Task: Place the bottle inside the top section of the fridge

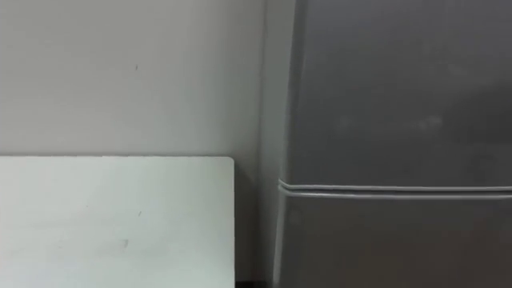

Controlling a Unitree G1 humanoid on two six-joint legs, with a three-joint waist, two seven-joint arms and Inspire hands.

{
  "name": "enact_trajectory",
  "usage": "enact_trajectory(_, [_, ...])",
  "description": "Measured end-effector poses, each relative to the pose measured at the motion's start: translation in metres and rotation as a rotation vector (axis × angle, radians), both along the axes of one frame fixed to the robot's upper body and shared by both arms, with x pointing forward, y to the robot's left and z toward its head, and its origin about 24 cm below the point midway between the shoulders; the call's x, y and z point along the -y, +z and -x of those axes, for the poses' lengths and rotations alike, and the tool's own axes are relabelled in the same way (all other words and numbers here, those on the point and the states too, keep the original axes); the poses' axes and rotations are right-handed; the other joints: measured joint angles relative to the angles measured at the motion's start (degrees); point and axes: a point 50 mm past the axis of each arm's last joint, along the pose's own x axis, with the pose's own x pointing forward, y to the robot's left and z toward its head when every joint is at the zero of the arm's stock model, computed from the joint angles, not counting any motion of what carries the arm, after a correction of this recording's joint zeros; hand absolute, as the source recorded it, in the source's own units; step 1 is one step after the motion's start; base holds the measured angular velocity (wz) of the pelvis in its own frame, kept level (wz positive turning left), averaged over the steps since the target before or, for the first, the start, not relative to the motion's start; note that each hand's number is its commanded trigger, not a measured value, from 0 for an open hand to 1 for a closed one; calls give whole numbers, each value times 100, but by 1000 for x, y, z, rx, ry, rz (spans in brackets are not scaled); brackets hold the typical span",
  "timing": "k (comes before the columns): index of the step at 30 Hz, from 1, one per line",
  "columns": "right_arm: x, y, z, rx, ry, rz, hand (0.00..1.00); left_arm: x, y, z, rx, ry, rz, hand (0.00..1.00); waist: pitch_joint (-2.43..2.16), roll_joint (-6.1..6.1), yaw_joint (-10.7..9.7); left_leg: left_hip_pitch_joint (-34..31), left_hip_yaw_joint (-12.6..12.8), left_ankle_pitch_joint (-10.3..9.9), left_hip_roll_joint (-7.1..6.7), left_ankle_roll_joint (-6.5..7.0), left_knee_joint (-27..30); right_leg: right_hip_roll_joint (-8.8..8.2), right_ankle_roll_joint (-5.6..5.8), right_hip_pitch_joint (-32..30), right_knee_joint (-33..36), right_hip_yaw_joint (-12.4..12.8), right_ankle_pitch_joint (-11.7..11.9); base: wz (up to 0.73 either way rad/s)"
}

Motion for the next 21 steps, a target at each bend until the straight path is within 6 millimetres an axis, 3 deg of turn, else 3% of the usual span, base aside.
enact_trajectory(7, [14, -52, 23, -118, -115, -227, 0, 0, 0, -2, 2, 5, -16, 0, 7, 0, 5, 10, 38, -4, 2, 1, -16, 17, 15, -66, 10, 86, -21, -1])
enact_trajectory(10, [15, -91, 43, -150, -200, -421, 0, 0, 1, -4, 9, 1, -44, 0, 9, 2, -10, 16, -10, -4, 1, 1, -10, 14, 13, -12, 8, 28, -19, 9])
enact_trajectory(15, [1, -149, 79, -291, -320, -635, 0, 3, -1, -1, -3, 13, -51, 0, 1, 120, 23, 24, 24, -5, 2, 0, -51, -19, 14, -34, 15, 64, -21, -3])
enact_trajectory(19, [-13, -175, 94, -418, -331, -687, 0, 12, -3, 3, -10, 30, -40, 0, -2, 197, 0, 41, 87, -5, -4, 1, -56, 5, 17, -54, 28, 134, -23, -10])
enact_trajectory(21, [-26, -198, 108, -535, -346, -728, 0, 14, -4, 5, -16, 34, -35, 0, 7, 208, 5, 108, 88, -11, 2, -9, -67, -2, 12, 9, 8, 142, -27, 0])
